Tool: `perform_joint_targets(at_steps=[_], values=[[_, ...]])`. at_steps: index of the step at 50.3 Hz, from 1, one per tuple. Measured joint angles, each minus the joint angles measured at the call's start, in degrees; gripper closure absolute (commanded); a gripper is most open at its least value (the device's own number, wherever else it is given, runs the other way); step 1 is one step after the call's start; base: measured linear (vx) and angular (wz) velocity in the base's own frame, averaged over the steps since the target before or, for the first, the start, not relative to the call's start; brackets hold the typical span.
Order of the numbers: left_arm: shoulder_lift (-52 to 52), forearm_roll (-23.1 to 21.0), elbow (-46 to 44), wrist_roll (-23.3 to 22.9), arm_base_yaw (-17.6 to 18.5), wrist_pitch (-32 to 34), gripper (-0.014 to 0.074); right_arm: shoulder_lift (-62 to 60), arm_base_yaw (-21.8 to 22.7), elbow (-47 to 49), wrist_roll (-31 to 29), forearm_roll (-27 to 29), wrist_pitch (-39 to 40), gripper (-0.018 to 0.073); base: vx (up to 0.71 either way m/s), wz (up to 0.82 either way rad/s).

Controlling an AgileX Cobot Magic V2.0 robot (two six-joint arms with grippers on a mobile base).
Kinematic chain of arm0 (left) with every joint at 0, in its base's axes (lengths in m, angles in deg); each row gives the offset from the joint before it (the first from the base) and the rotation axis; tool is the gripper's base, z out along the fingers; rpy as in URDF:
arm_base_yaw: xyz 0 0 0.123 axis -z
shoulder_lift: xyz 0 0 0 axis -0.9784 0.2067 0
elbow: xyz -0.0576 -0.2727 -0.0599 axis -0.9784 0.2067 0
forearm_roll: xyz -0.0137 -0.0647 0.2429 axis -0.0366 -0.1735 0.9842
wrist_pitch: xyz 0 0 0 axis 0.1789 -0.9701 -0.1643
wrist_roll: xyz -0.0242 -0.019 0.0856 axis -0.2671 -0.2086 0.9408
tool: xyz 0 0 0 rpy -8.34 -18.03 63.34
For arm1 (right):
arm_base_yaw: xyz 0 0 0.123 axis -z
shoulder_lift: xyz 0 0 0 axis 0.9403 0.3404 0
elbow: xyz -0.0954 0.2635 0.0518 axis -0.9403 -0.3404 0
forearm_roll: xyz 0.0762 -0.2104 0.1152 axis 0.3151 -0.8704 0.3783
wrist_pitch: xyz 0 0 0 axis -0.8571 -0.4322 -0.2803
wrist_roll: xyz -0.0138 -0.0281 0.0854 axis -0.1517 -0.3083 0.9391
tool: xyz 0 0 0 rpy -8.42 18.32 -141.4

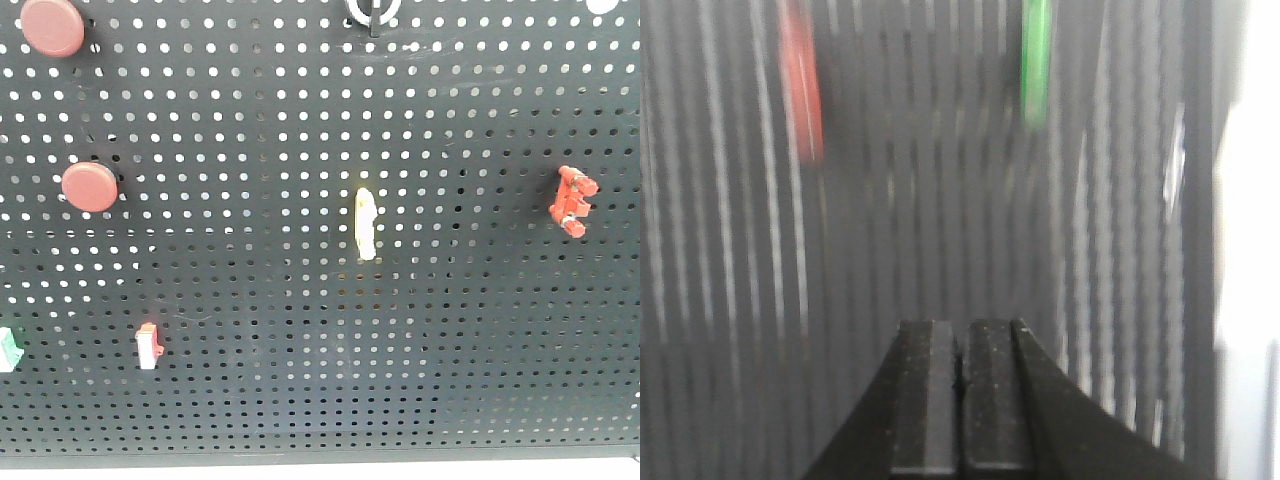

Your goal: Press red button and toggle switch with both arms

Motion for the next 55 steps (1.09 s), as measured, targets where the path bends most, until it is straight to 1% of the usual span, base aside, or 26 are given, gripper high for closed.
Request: perform_joint_targets(at_steps=[5, 12, 15, 18, 23, 32, 36, 40, 46, 50, 55], values=[[4.45, 0.85, -12.4, 0.0, 0.0, -3.48, 0.0594, 4.98, 0.0, 10.54, 0.07, -0.72, -2.73, 0.0559, 0.0, 0.0], [14.31, 1.28, -27.29, 0.0, 0.0, -6.03, 0.0594, 14.59, 0.0, 23.24, 0.13, -2.02, -2.92, 0.0559, 0.0, 0.0], [18.87, 1.33, -32.41, 0.0, 0.0, -6.51, 0.0594, 19.67, 0.0, 28.0, 0.13, -2.56, -2.52, 0.0559, 0.0, 0.0], [22.5, 1.4, -35.28, 0.0, 0.0, -7.56, 0.0594, 24.42, 0.0, 31.37, 0.13, -2.73, -2.1, 0.0559, 0.0, 0.0], [27.78, 1.4, -36.73, 0.0, 0.0, -9.29, 0.0594, 30.22, 0.0, 33.58, 0.13, -2.78, -1.16, 0.0559, 0.0, 0.0], [34.59, 1.4, -36.55, 0.0, 0.0, -12.52, 0.0594, 37.42, 0.0, 33.73, 0.19, -2.78, 2.32, 0.0559, 0.0, 0.0], [37.3, 1.4, -36.55, 0.0, 0.08, -12.64, 0.0594, 38.82, 0.0, 33.73, 0.43, -2.78, 3.65, 0.0559, 0.0, 0.0], [39.25, 1.4, -36.48, 0.0, 0.85, -10.76, 0.0594, 39.6, 0.0, 33.73, 0.56, -2.78, 4.77, 0.0559, 0.0, 0.0], [41.68, 1.4, -36.94, 0.0, 3.43, -7.41, 0.0594, 39.68, 0.0, 33.73, 0.74, -2.78, 5.41, 0.0559, 0.0, 0.0], [43.26, 1.4, -38.52, 0.0, 6.19, -7.03, 0.0594, 39.68, 0.0, 33.73, 0.74, -2.78, 5.81, 0.0559, 0.0, 0.0], [46.05, 1.44, -42.01, 0.0, 10.56, -6.61, 0.0594, 39.68, 0.0, 33.73, 0.78, -2.78, 5.88, 0.0559, 0.0, 0.0]])
